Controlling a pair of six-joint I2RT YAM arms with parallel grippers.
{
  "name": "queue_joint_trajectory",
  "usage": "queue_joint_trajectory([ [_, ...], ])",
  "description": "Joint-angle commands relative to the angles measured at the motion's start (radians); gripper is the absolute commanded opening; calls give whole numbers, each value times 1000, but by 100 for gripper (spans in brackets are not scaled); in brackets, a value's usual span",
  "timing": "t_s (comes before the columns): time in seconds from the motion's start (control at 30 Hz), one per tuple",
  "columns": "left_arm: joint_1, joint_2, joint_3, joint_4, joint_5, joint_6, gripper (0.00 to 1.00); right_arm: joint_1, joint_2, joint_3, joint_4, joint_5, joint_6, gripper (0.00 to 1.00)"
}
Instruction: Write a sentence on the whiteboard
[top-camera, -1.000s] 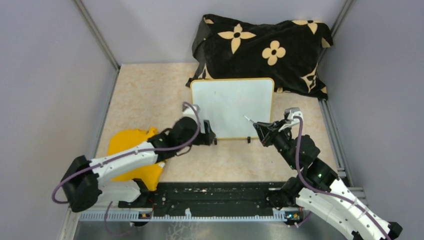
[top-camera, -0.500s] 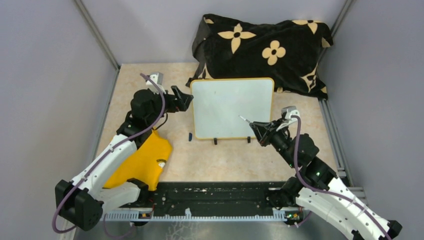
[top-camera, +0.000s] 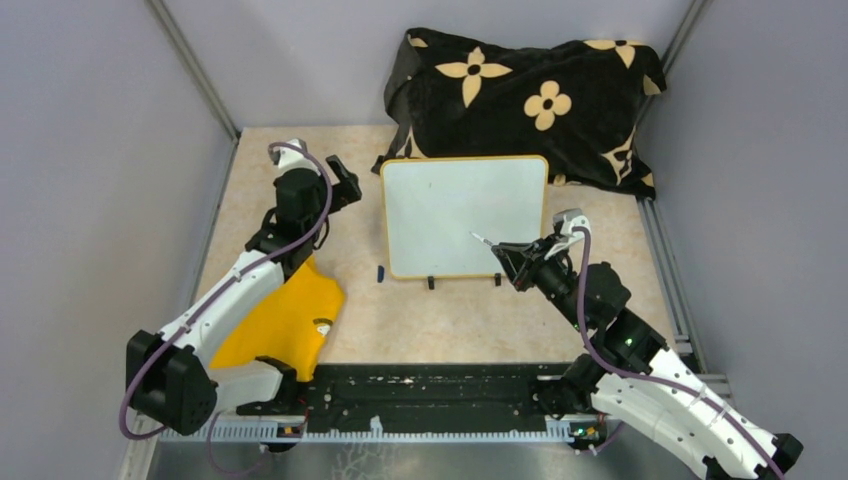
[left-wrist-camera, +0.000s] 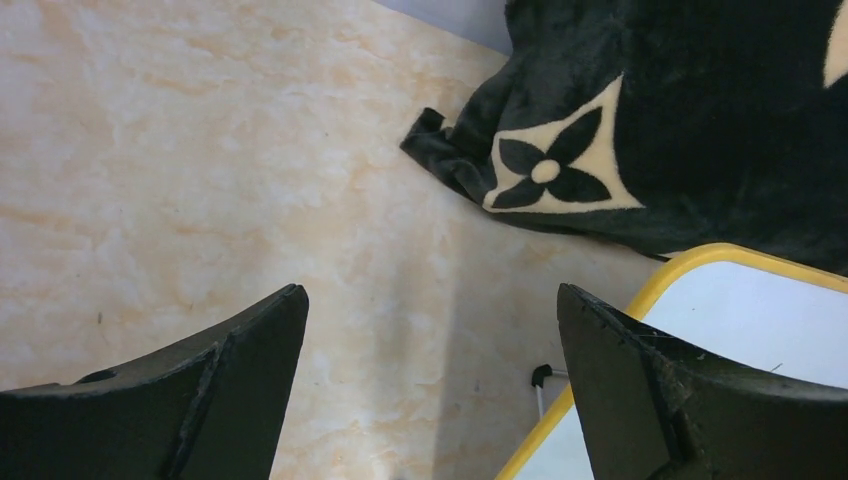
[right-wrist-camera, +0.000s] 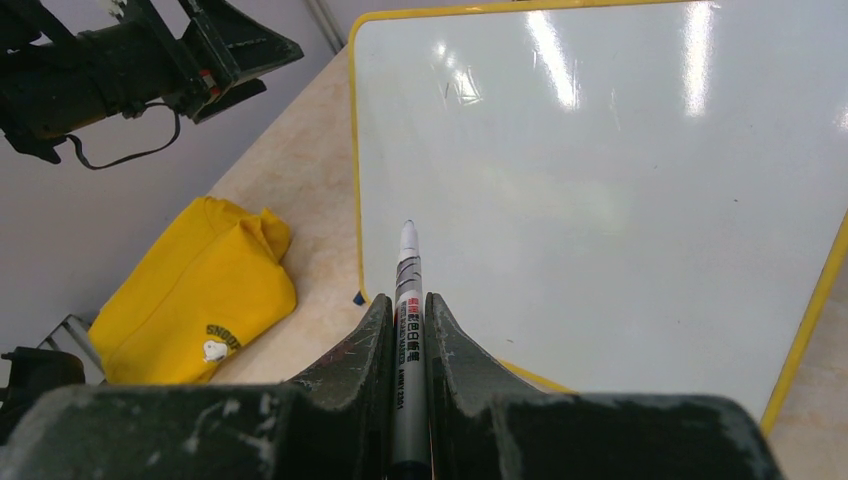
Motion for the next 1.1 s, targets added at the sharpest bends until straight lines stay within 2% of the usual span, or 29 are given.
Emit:
queue_joint_trajectory([
  [0.0,5,-6,4,88,-1,113,99,-6,-12,33,45,-6,11,0],
  [0.1,24,0,1,123,125,191,98,-7,-11,30,51,-6,14,0],
  [0.17,78,28,35,49,265,189,98,-8,-12,28,52,-7,17,0],
  [0.27,173,29,-24,108,536,175,99,-7,-12,24,50,-4,19,0],
  [0.4,309,-25,-216,423,911,26,99,-7,-12,19,50,-2,18,0],
  [0.47,345,-7,-292,575,1023,-33,99,-6,-10,17,53,-2,17,0],
  [0.67,365,194,-353,1011,1276,-203,99,-7,-16,13,52,-10,14,0],
  [0.8,380,340,-342,1200,1446,-290,98,-7,-27,8,50,-14,20,0],
  [0.97,382,446,-355,1427,1516,-352,95,-6,-28,5,48,-9,19,0],
  [1.07,383,529,-341,1628,1541,-451,93,-7,-18,1,58,-9,19,0],
])
